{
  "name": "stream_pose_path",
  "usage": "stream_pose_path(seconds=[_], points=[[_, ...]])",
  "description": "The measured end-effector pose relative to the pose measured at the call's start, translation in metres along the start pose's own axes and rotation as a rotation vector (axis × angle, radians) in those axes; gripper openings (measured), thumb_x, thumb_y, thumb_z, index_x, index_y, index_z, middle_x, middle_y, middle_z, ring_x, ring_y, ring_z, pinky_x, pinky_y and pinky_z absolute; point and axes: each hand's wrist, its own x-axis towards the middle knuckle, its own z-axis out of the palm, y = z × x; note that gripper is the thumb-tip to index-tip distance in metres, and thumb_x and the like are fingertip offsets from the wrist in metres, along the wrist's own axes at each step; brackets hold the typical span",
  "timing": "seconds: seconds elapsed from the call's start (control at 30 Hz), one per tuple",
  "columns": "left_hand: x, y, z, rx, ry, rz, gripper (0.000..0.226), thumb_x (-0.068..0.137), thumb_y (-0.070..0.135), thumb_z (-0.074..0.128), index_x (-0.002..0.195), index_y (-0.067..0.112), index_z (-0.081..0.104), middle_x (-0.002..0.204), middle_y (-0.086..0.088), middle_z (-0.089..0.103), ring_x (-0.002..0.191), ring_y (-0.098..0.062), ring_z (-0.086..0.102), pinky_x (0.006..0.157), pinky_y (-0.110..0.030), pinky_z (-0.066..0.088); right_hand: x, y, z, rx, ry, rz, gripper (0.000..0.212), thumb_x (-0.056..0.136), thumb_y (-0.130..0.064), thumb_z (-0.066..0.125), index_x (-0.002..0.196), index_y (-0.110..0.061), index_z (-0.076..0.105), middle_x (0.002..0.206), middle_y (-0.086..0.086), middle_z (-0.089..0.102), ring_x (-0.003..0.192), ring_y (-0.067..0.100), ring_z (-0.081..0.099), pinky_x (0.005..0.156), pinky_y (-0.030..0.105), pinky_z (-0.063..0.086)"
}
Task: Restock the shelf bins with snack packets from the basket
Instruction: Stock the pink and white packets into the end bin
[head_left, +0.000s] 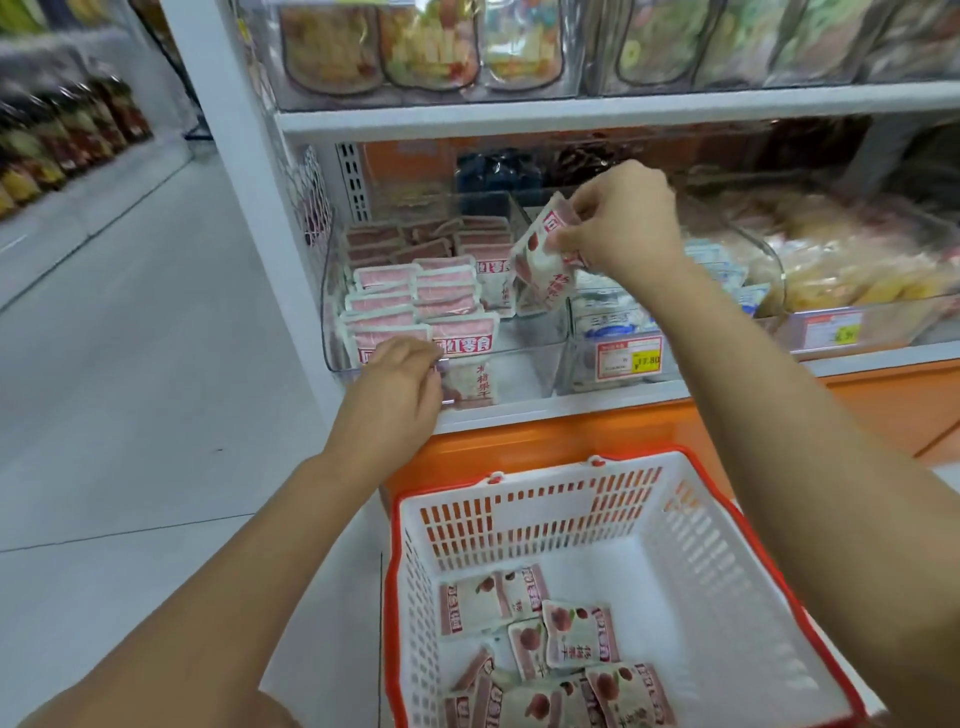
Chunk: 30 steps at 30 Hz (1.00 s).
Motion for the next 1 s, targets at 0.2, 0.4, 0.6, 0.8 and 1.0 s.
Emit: stream_pose_path(seconds=[0.2,0.4,0.6,0.8,1.0], points=[[0.001,-0.006,0.002,-0.015,0.018,-0.017,0.037,0.099,0.025,0.043,0.134,0.019,0.053,0.135,0.002,0.053,0.124,-0.013,0.040,0.101,-0.022,0.028,0.048,-0.027,0.060,-0.331,-0.065,-0.006,0.028,0.088,-0.002,0.054,0.115,-0.004,0.063,0.118,0.017,0.063,0.108,0.035,0.060,0.081,0.037,0.048],[0.002,-0.013,0.008,-0.028,0.031,0.028,0.039,0.098,0.025,0.040,0.133,0.016,0.055,0.131,0.001,0.054,0.121,-0.011,0.038,0.098,-0.019,0.023,0.077,-0.040,0.096,-0.336,-0.120,-0.030,0.032,0.094,-0.004,0.046,0.124,-0.004,0.056,0.130,0.014,0.056,0.119,0.031,0.054,0.092,0.036,0.046],[0.002,-0.015,0.011,-0.059,0.025,0.022,0.042,0.098,0.028,0.038,0.136,0.017,0.051,0.135,0.001,0.051,0.126,-0.012,0.038,0.101,-0.023,0.028,0.081,-0.026,0.139,-0.418,-0.199,-0.075,0.031,0.094,-0.003,0.044,0.122,-0.003,0.057,0.127,0.014,0.057,0.118,0.032,0.054,0.095,0.038,0.047],[0.002,-0.017,0.011,-0.077,0.021,0.017,0.041,0.098,0.021,0.042,0.139,0.020,0.047,0.138,0.005,0.048,0.129,-0.009,0.034,0.104,-0.020,0.027,0.078,-0.001,0.158,-0.270,-0.170,-0.084,0.025,0.085,-0.007,0.056,0.102,-0.012,0.074,0.101,0.011,0.071,0.094,0.030,0.065,0.079,0.029,0.050],[-0.005,-0.016,0.013,-0.085,0.045,0.056,0.043,0.098,0.020,0.044,0.141,0.020,0.045,0.141,0.004,0.047,0.132,-0.009,0.034,0.105,-0.018,0.020,0.043,0.000,0.138,0.072,-0.119,-0.062,0.025,0.086,-0.004,0.057,0.105,-0.009,0.071,0.109,0.010,0.069,0.100,0.025,0.063,0.086,0.029,0.049]])
